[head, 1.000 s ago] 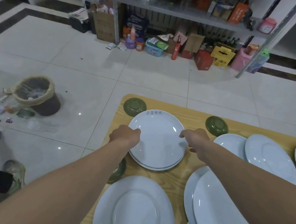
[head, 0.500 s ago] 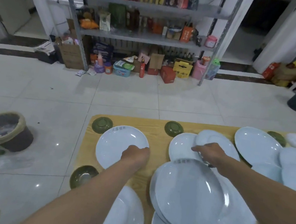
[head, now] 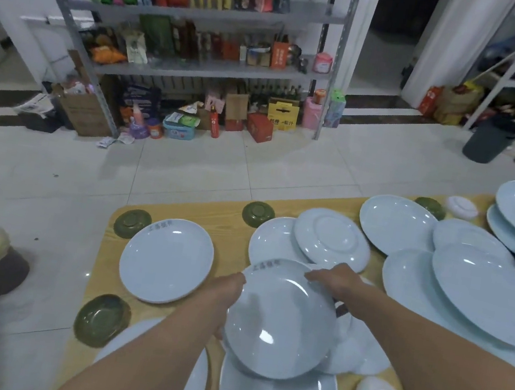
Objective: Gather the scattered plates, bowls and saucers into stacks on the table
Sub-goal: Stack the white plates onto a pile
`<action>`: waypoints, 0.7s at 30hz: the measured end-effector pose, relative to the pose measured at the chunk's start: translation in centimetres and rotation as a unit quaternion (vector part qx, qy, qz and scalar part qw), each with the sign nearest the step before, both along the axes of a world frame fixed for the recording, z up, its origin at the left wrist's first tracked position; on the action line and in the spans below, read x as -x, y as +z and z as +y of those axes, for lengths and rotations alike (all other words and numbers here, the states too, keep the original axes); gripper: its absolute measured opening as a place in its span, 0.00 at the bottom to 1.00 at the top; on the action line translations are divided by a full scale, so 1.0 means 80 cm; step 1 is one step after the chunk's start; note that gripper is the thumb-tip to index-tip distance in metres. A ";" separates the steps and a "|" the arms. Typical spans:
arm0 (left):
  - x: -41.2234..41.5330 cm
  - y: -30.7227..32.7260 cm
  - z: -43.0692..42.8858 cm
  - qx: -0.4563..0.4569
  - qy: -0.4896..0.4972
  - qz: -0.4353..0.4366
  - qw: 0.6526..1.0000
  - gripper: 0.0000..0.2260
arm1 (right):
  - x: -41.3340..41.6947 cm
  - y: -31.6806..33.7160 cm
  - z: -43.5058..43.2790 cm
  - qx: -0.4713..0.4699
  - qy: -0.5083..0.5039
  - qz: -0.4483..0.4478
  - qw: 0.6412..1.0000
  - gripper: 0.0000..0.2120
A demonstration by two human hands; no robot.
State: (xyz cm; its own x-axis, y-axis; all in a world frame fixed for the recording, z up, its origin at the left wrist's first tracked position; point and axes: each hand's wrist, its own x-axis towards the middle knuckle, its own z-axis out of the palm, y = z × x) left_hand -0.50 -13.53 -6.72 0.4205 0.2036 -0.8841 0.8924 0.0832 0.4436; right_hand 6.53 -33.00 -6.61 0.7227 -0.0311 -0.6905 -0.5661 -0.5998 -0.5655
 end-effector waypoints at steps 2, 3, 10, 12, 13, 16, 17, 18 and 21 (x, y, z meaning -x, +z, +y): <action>-0.002 0.005 0.000 0.002 0.009 -0.002 1.000 0.11 | -0.003 0.003 0.000 -0.001 -0.001 -0.002 1.000 0.20; -0.004 0.007 0.002 -0.004 0.011 -0.006 1.000 0.11 | -0.005 0.006 0.002 -0.004 0.003 -0.005 1.000 0.19; -0.028 0.034 0.047 -0.046 0.062 -0.068 0.995 0.13 | -0.036 0.052 0.051 -0.030 0.038 -0.046 0.998 0.19; -0.035 0.042 0.073 -0.059 0.076 -0.078 0.992 0.14 | -0.046 0.060 0.076 -0.048 0.048 -0.054 0.996 0.19; -0.038 0.047 0.087 -0.063 0.081 -0.077 0.992 0.16 | -0.051 0.063 0.089 -0.061 0.054 -0.056 0.995 0.19; -0.042 0.056 0.130 -0.077 0.120 -0.083 0.986 0.16 | -0.064 0.066 0.134 -0.096 0.068 -0.056 0.991 0.16; -0.044 0.057 0.145 -0.083 0.131 -0.090 0.984 0.16 | -0.068 0.064 0.149 -0.108 0.073 -0.054 0.990 0.16; -0.045 0.057 0.157 -0.089 0.138 -0.099 0.981 0.17 | -0.071 0.062 0.164 -0.114 0.075 -0.053 0.989 0.16; -0.046 0.055 0.194 -0.117 0.169 -0.127 0.970 0.13 | -0.077 0.045 0.206 -0.125 0.076 -0.043 0.988 0.21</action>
State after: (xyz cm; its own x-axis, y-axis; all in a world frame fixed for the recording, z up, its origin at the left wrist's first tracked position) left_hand 3.19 1.98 -2.35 0.4930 0.5511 -0.6733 0.6909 0.2225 0.6879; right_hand 12.73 -16.54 -3.01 0.7624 0.2461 -0.5984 -0.4231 -0.5101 -0.7488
